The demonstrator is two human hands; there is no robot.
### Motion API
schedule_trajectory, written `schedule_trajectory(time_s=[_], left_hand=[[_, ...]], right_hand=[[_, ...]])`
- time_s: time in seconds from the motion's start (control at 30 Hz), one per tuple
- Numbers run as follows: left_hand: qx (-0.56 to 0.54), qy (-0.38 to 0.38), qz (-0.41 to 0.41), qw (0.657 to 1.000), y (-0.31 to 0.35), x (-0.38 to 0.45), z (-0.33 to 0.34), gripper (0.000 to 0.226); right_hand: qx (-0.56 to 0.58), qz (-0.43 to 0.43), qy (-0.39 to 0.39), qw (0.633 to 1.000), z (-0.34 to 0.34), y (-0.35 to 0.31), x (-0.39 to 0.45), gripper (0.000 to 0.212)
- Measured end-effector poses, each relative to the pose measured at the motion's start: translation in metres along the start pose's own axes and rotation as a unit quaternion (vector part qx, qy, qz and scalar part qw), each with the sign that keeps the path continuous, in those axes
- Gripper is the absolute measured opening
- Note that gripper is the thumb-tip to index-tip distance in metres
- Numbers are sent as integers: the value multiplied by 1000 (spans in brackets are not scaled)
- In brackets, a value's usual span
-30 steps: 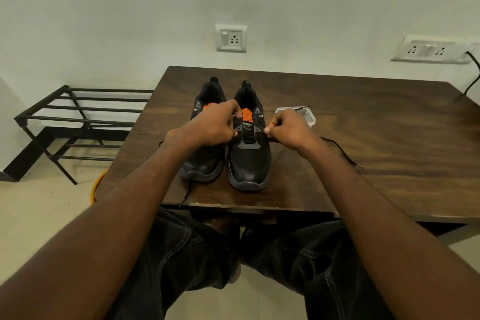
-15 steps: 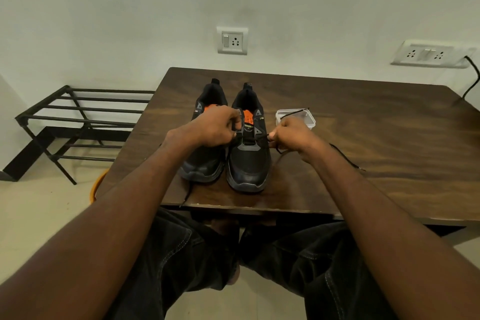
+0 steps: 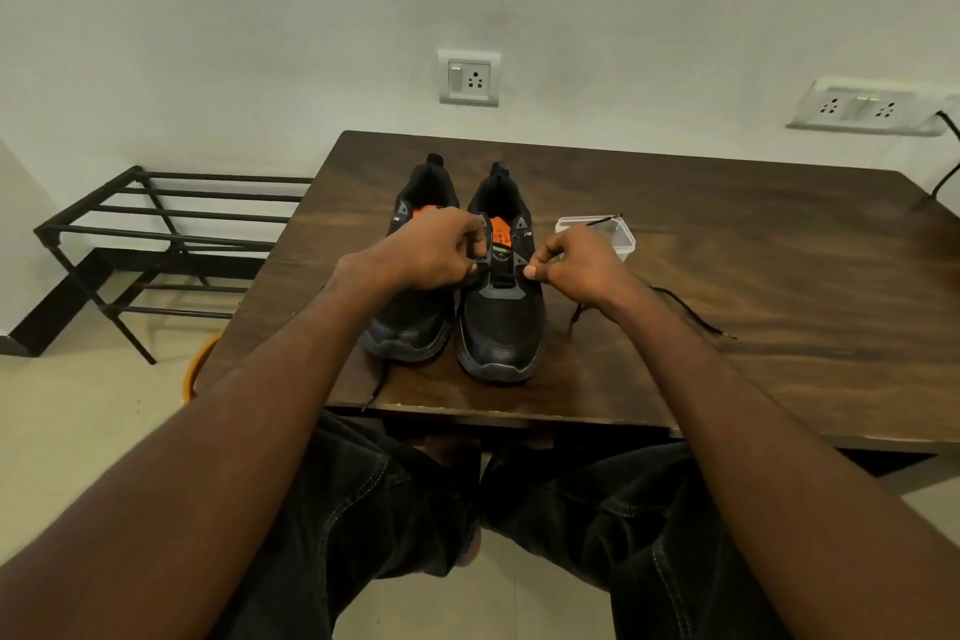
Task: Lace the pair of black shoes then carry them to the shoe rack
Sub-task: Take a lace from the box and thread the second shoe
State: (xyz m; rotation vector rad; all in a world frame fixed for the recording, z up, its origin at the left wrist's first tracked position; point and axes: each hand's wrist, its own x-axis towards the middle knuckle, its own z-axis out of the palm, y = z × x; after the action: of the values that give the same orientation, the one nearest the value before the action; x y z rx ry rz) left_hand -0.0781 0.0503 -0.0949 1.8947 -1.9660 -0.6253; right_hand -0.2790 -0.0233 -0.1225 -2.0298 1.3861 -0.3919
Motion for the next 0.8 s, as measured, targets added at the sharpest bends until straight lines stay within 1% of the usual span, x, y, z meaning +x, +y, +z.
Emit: schedule_trajectory(time_s=[0.07,0.1,0.13,0.17,0.2,0.23,0.3,0.37,0.43,0.47,0.53,0.6,0.67,0.7,0.73,0.8], left_hand=[[5,-2,2,1000,0,0,-1,18],[7,-2,4,1000,-1,0,-1,19],[10,-2,5,1000,-1,0,-1,20],[9,-3,6,1000,-1,0,-2,21],[6,-5,5,1000,-1,0,-2,21],[3,-7,6,1000,-1,0,-2,21],[0,-11,5,1000,0,0,-2,20],[-3,-12,6,1000,0,-1,-3,20],[3,-9,9,1000,2,-1,-3,20],[7,-8,10,1000,2,-1,-2,20],[9,-7,10,1000,2,-2,-2,20],[11,-4,9,1000,1,-1,-2,19],[10,-5,6,1000,1,-1,-2,19],[10,-6,6,1000,2,-1,-2,19],[10,-7,4,1000,3,-1,-2,19],[3,-7,2,1000,3,-1,-2,19]], right_hand=[[18,53,59,997,-5,5,4,12],[11,94,113,989,-12,7,6,17],[-19,137,171,975,-21,8,4,23],[-61,168,210,961,-29,10,1,26],[-105,177,228,952,-36,12,-1,27],[-137,165,226,950,-39,13,-3,26],[-153,88,186,967,-35,8,-8,22],[-98,-1,100,990,-21,-1,-12,19],[-49,-34,5,998,-7,-9,-13,13],[-47,-36,-7,998,-3,-11,-11,12],[-39,-12,16,999,-4,-6,-2,19],[-33,40,63,997,-13,4,6,25],[-70,79,97,990,-22,13,9,27],[-93,81,94,988,-24,16,8,27],[-100,67,75,990,-23,15,6,28],[-48,25,19,998,-20,10,-1,27]])
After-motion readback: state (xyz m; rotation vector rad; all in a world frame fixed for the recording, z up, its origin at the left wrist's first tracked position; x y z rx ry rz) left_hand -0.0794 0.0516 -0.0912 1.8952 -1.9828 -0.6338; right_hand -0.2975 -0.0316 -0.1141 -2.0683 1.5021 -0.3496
